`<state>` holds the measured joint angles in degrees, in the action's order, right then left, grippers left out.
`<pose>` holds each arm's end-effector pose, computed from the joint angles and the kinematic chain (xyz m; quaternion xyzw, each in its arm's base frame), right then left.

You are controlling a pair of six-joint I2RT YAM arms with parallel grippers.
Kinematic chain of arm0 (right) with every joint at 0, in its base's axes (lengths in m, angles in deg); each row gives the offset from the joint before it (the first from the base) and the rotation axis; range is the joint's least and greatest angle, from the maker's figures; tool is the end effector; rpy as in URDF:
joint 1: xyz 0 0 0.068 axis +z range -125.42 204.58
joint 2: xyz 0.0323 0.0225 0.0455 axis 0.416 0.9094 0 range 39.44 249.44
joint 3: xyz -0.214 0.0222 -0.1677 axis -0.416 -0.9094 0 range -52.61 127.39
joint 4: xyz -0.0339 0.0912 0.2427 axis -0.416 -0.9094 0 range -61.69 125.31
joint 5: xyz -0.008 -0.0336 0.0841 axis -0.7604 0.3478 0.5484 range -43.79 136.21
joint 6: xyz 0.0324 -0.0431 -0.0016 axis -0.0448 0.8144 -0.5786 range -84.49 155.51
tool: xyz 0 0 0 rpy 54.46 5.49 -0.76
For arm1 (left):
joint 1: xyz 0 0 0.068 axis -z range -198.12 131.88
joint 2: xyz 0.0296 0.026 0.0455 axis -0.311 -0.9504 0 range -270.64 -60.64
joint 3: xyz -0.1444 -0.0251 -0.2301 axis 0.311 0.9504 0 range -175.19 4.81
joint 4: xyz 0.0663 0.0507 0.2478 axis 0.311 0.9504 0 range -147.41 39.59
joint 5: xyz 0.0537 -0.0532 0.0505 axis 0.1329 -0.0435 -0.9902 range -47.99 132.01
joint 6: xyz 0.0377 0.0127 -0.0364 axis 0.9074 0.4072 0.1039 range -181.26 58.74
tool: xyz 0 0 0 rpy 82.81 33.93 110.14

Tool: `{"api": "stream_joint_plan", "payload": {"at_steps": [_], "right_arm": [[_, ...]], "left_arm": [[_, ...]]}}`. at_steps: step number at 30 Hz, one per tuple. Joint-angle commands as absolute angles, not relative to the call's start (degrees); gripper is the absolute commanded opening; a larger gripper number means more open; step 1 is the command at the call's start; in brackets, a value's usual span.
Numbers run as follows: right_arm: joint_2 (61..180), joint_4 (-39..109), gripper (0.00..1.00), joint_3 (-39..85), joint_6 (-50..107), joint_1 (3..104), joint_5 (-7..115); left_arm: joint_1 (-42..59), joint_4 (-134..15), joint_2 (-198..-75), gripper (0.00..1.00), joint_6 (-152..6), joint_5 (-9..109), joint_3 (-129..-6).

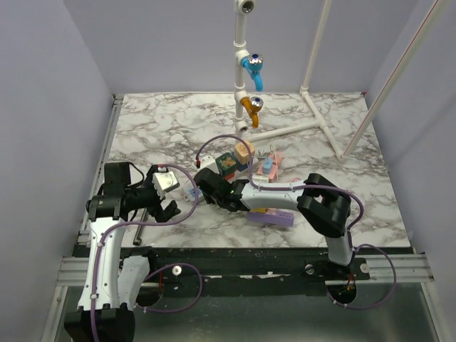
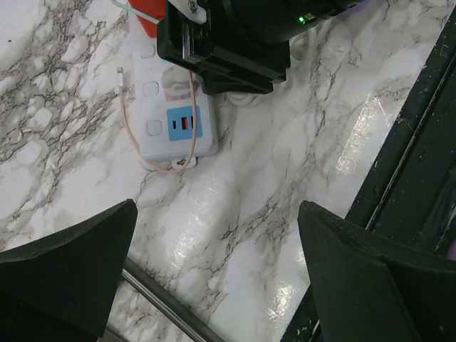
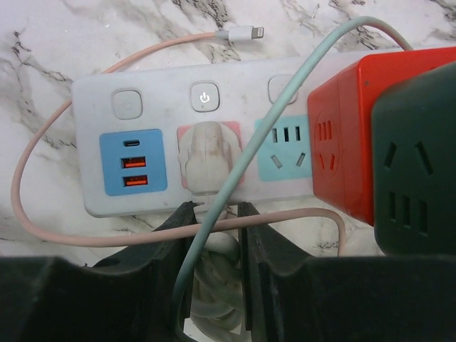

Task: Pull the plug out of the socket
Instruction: Remove the plug from the socket.

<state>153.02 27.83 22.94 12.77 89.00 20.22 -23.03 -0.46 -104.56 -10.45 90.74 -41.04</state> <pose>0.1997 0.3810 0.1762 -0.2412 0.8732 0.1035 0.4107 0.1305 -0.0156 0.2850 0.4530 0.7517 -0.2200 0.4259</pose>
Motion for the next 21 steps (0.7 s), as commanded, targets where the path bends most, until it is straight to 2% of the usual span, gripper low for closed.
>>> {"api": "stream_joint_plan", "payload": {"at_steps": [1,5,7,12,21], "right_arm": [[153.1,30.6,0.24,22.7,12.2,88.8,20.0],[149.7,32.8,0.06,21.4,10.7,88.9,21.7],[147.5,33.6,0.01,21.5,9.0,88.7,23.4],[144.5,33.4,0.01,23.4,5.3,87.9,29.4],[141.2,32.7,0.01,22.8,3.1,85.8,32.9]], "left_arm": [[-22.7,-0.9,-105.6,0.99,-8.3,94.4,-39.7],[-19.2,0.5,-105.4,0.99,-6.4,95.8,-39.3],[-14.4,0.8,-104.1,0.99,-7.3,95.7,-39.0],[-3.8,-1.9,-99.2,0.99,-7.4,92.2,-37.4],[-2.0,-13.1,-85.0,0.99,7.5,88.2,-23.6]]}}
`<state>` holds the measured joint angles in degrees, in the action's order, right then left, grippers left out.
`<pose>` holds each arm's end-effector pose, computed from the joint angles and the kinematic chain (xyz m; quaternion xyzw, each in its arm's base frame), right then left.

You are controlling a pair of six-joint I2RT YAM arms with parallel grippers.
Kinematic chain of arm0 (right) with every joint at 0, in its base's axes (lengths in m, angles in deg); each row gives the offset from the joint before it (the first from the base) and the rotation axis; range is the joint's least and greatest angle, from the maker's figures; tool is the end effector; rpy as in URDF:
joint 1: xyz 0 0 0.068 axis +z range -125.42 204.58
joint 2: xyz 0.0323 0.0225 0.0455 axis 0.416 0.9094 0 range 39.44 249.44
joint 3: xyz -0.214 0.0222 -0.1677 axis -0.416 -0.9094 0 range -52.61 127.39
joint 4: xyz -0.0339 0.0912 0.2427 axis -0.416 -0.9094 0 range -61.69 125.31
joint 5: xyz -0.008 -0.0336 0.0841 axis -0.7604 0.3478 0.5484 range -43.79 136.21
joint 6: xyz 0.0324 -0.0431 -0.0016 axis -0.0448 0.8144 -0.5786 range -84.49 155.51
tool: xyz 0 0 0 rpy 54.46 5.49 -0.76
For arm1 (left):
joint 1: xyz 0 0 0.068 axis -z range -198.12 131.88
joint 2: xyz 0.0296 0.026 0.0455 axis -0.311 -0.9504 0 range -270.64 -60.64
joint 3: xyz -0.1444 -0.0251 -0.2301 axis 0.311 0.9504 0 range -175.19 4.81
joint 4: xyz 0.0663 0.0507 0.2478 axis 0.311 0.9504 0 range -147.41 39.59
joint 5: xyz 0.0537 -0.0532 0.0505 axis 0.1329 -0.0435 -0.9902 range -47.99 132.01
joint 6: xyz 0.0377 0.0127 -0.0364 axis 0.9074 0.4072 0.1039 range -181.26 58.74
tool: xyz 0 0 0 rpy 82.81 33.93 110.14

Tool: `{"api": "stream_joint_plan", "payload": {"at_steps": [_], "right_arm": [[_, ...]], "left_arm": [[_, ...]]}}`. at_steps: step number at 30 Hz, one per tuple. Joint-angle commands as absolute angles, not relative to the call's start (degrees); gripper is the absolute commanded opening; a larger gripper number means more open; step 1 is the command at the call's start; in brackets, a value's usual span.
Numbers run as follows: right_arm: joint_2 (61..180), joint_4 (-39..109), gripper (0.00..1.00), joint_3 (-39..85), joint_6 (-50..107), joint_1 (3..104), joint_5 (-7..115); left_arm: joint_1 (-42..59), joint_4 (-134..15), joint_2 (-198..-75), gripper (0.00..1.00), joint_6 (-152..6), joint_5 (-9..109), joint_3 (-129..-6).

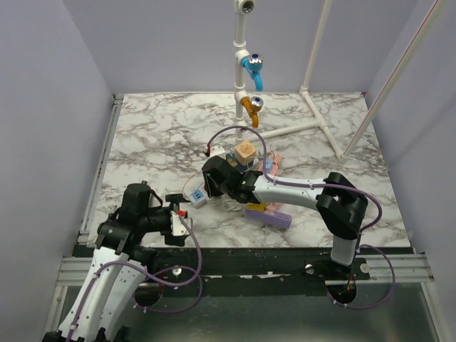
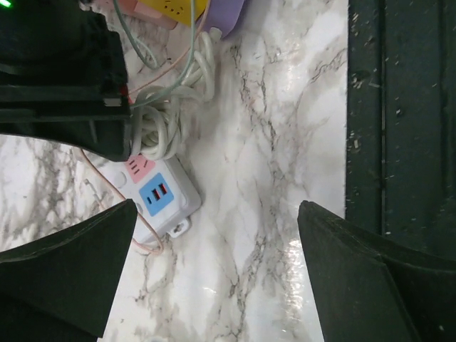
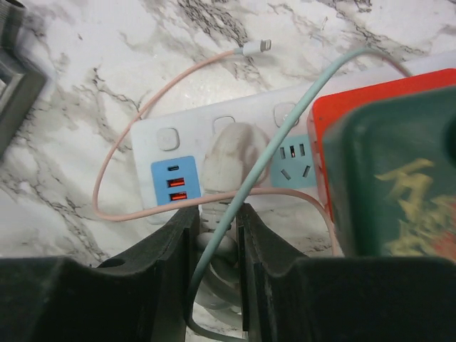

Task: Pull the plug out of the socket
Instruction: Remove the plug from the socket.

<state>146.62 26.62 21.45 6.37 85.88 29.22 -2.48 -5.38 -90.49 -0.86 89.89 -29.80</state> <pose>0.2092 0.3604 0.2101 -0.1920 0.8843 0.1916 0.3801 0.0860 -0.0514 0.2532 0.6407 0.5795 -0.2227 0.4517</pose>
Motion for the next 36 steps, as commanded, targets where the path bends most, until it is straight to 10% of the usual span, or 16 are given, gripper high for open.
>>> {"api": "stream_joint_plan", "payload": {"at_steps": [1,20,28,36], "right_arm": [[140.9,32.8,0.01,22.9,3.1,85.7,33.4],[133.4,30.8,0.02,6.5,3.5,85.4,42.9],[132.5,30.2,0.79,5.3,5.4,87.2,44.0],[124.8,26.0,0.96,6.5,5.6,88.4,36.8]], "left_arm": [[-1.9,-15.0,-83.1,0.99,9.0,88.4,-21.4],[-1.3,-44.7,-90.5,0.99,0.5,82.3,-12.1],[-1.3,-50.0,-98.4,0.98,-5.4,78.5,-16.1],[-1.1,-52.8,-99.7,0.99,-8.5,75.5,-18.9]]}}
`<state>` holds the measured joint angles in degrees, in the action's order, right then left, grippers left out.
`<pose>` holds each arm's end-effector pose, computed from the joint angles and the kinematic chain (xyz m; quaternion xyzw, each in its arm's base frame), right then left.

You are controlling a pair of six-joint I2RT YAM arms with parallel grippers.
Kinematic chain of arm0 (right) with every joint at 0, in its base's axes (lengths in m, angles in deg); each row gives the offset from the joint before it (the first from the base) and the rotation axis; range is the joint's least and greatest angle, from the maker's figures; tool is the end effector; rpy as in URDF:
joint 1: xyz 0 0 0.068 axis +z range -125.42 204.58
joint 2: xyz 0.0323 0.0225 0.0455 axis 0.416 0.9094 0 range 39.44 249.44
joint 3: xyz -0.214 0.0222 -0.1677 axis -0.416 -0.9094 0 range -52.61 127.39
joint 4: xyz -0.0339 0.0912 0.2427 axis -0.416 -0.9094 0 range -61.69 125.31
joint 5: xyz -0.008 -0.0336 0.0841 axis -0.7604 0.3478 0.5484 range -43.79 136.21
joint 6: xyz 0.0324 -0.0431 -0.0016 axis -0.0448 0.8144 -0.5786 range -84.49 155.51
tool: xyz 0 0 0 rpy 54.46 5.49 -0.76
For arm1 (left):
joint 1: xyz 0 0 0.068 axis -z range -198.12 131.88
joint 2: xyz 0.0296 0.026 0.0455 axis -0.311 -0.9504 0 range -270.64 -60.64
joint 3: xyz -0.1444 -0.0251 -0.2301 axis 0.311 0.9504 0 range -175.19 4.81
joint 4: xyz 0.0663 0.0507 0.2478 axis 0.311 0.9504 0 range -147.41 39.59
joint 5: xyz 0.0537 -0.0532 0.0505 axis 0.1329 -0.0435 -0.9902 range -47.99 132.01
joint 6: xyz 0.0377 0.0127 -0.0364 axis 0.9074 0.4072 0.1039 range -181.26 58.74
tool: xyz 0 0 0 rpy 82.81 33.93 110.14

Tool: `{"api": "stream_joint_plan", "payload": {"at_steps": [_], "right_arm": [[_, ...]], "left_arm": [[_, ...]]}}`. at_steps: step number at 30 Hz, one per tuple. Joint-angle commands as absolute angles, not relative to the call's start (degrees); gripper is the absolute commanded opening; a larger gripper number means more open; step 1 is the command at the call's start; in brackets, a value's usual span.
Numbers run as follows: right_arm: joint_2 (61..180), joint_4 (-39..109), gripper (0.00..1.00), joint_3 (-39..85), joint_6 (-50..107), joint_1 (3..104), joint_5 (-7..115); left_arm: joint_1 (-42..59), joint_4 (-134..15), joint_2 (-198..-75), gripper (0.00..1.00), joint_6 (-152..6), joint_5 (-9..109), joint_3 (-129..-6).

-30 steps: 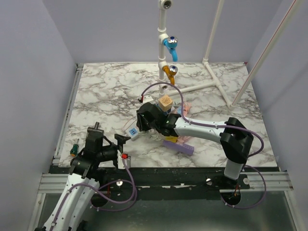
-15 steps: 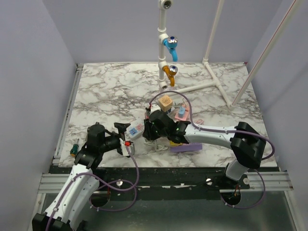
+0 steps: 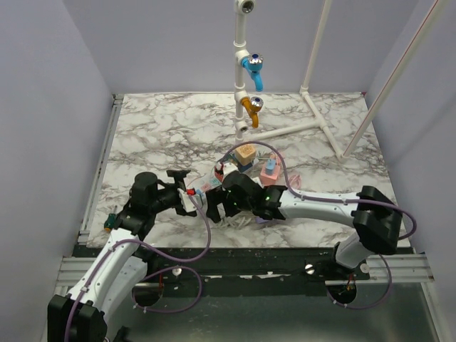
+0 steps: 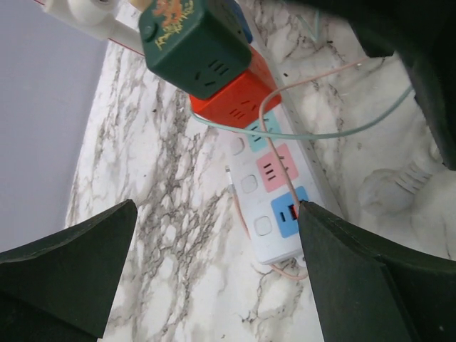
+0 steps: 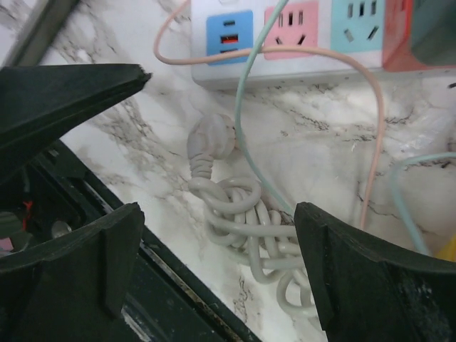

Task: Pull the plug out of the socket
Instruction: Remove the plug from the socket.

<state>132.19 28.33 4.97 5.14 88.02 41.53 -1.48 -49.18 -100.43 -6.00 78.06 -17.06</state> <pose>0.1585 0.3106 0.2116 -0.2440 0.8803 0.2704 0.3041 0.1483 -0.0661 0.2189 0.6063 0.5573 -0.0816 0.5614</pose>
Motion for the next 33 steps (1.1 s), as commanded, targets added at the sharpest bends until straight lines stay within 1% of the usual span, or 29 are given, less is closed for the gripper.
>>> {"api": "stream_joint_plan", "payload": {"at_steps": [1,6,9,11,14,17,20,25,30,33], "right_arm": [[123.1,25.3,0.96,6.4,5.5,88.4,35.8],[114.3,20.6,0.97,6.6,4.9,88.4,31.9],[109.0,15.2,0.97,5.9,1.0,88.4,25.4],[106.3,8.6,0.98,5.2,-4.8,88.3,19.0],[103.9,-6.1,0.98,5.2,-18.2,88.0,12.1],[100.5,-15.4,0.97,2.3,-29.7,87.9,12.6],[96.6,-20.3,0.95,-2.7,-39.4,87.9,14.4],[93.0,-19.6,0.94,-8.6,-48.4,87.9,14.7],[93.4,-16.8,0.94,-10.4,-55.0,87.7,9.3],[94.6,-13.3,0.93,-11.3,-55.6,86.0,8.0]], "left_arm": [[-1.1,-53.0,-99.5,0.98,-8.7,75.3,-19.2],[-1.1,-48.0,-98.3,0.98,-12.2,75.7,-24.0],[-1.1,-43.3,-96.4,0.99,-12.5,78.5,-26.7],[-0.9,-40.8,-95.2,0.99,-12.3,80.5,-28.1],[-0.9,-37.9,-94.8,0.98,-12.3,82.3,-30.2],[-0.8,-37.4,-95.8,0.99,-11.9,82.6,-31.6],[-0.8,-37.4,-97.0,0.99,-11.3,82.7,-32.9],[-0.3,-36.2,-97.6,0.99,-8.9,83.4,-34.2],[0.2,-32.6,-97.0,0.98,-4.5,83.2,-34.7],[0.5,-30.4,-96.5,0.98,-3.0,83.4,-35.0]]}}
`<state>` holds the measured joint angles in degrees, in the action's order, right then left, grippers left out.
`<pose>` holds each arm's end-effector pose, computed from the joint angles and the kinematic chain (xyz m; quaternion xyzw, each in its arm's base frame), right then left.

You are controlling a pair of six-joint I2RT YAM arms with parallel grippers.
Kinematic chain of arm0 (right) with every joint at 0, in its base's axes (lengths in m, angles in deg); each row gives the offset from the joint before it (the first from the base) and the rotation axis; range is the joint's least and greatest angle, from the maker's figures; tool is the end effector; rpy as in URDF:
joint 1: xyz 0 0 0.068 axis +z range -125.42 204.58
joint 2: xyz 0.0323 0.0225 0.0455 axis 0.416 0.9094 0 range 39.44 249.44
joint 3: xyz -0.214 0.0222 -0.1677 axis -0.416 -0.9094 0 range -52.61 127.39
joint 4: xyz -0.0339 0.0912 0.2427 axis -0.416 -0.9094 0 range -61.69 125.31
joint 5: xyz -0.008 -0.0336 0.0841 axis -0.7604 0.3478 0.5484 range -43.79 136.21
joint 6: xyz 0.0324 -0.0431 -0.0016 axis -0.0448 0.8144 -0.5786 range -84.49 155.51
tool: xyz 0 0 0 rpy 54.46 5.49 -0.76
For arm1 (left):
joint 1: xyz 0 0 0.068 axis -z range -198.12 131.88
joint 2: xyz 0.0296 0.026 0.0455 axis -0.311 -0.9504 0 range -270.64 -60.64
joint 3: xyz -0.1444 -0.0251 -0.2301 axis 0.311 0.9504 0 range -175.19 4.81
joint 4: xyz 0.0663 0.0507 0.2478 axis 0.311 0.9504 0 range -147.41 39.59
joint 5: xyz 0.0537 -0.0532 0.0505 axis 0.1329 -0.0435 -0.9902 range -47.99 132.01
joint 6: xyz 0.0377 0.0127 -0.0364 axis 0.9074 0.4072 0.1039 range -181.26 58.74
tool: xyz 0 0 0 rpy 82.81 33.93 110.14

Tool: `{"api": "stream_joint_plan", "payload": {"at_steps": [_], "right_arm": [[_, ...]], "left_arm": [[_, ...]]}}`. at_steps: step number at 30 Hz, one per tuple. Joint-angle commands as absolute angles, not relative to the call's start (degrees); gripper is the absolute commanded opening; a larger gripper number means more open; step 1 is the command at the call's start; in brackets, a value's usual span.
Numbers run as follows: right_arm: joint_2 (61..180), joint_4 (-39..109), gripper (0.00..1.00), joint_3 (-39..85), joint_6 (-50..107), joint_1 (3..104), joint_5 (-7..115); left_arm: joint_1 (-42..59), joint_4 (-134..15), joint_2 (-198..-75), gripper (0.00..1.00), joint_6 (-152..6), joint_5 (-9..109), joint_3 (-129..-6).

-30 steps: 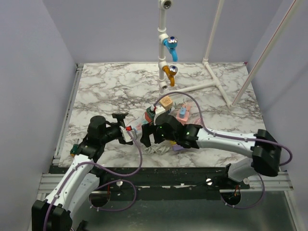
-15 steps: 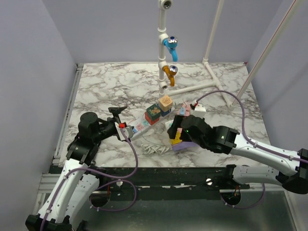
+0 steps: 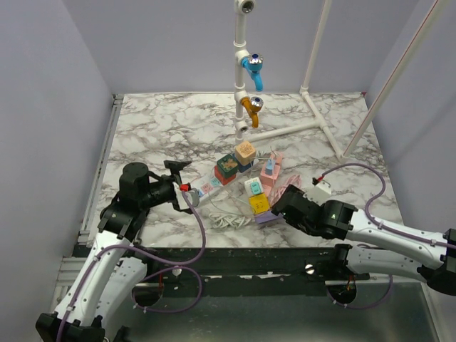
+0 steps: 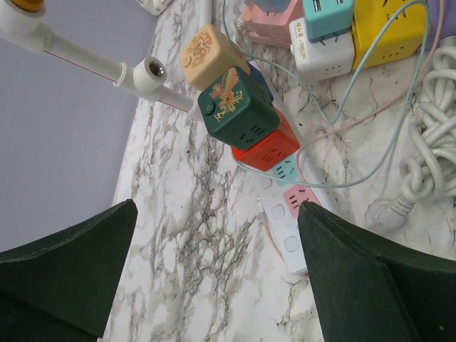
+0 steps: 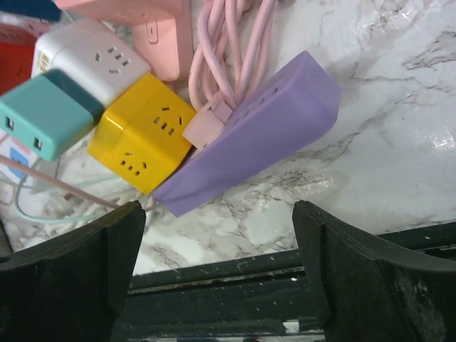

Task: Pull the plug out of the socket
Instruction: Remove the plug from the socket.

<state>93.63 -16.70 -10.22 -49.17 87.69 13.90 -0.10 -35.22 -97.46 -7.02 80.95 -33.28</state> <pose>0.0910 0.1373 0.2428 0.2371 0.9072 0.1339 0.3208 0.1332 -0.0668 0.3009 0.6106 0.5158 -0.0948 0.5934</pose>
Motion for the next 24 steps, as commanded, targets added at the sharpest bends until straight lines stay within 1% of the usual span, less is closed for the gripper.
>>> {"api": "stream_joint_plan", "payload": {"at_steps": [1,7,13,16,17,21,24], "right_arm": [[95.5,-12.1,0.93,-11.4,-55.2,84.9,8.2],[100.1,-7.1,0.9,-12.8,-52.5,76.4,10.8],[100.9,-4.0,0.87,-16.0,-52.8,75.0,12.2],[102.5,-3.0,0.84,-17.1,-53.8,75.0,13.1],[103.0,-2.5,0.82,-17.6,-54.3,75.0,13.4],[103.4,-2.0,0.68,-19.7,-56.8,75.0,13.3],[100.5,-2.4,0.55,-20.9,-57.8,75.0,11.9]], "left_arm": [[0.6,-30.1,-96.2,0.99,-2.5,83.3,-34.9],[1.4,-29.1,-95.3,0.98,-0.2,83.0,-34.0],[1.6,-29.5,-95.5,0.99,0.5,83.2,-34.0],[1.9,-30.1,-95.9,0.99,0.3,83.2,-34.2],[2.4,-30.3,-96.2,0.99,0.1,83.3,-34.4],[5.5,-30.3,-97.6,0.99,-0.8,83.8,-36.4],[11.1,-28.6,-100.2,0.99,-2.3,83.7,-39.0]]}}
